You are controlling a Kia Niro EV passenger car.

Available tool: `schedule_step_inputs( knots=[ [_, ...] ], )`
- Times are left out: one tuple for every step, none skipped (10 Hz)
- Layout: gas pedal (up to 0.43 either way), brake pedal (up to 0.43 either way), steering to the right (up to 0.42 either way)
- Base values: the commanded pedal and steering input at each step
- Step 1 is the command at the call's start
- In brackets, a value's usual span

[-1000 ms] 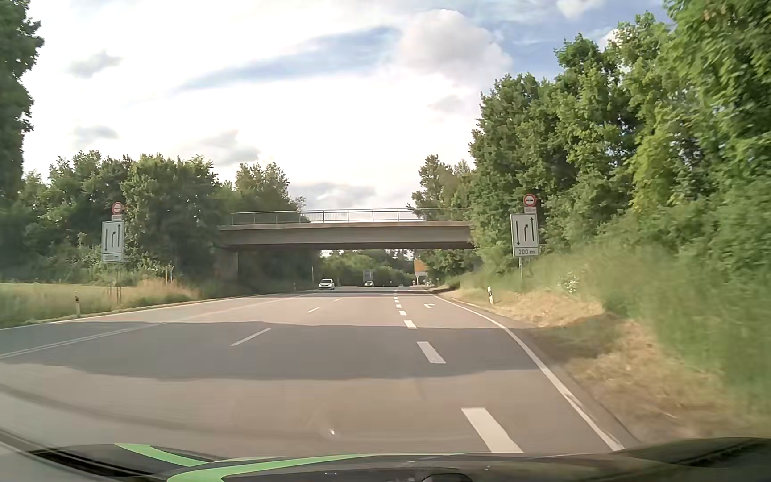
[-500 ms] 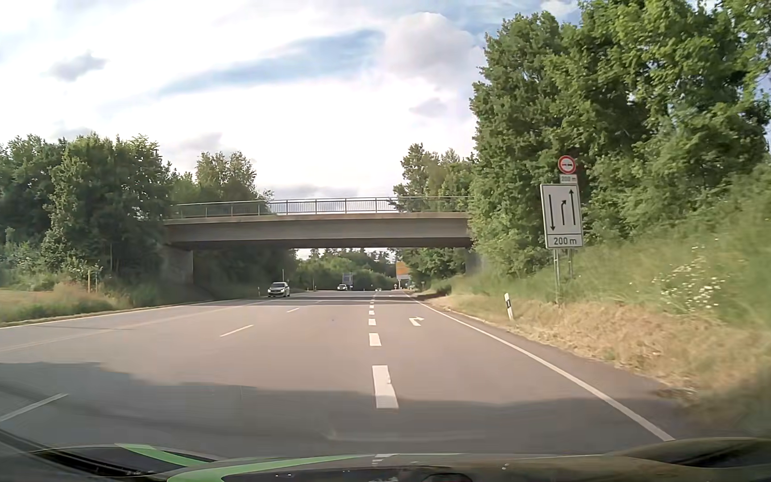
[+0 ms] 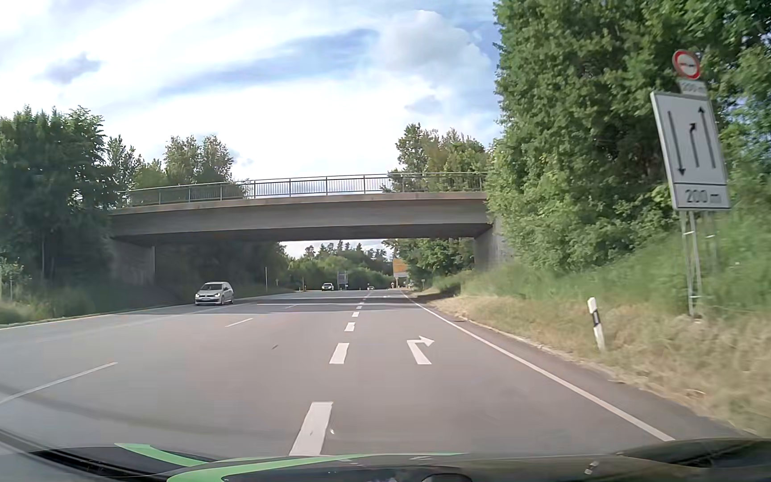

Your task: Follow the waypoints while adhering to traffic rules and regulations

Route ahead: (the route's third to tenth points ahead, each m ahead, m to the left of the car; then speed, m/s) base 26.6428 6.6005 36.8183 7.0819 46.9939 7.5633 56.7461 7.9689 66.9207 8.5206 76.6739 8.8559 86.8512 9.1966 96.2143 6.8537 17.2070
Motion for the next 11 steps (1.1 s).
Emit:
schedule_step_inputs(
  knots=[
    [0.000, 0.006, -0.014],
    [0.000, 0.012, -0.015],
    [0.000, 0.012, -0.015],
    [0.000, 0.012, -0.016],
    [0.000, 0.012, -0.015],
    [0.000, 0.012, -0.016],
    [0.000, 0.037, -0.015],
    [0.000, 0.073, -0.015],
    [0.000, 0.085, -0.014],
    [0.000, 0.104, -0.011],
    [0.000, 0.122, -0.008]
  ],
)
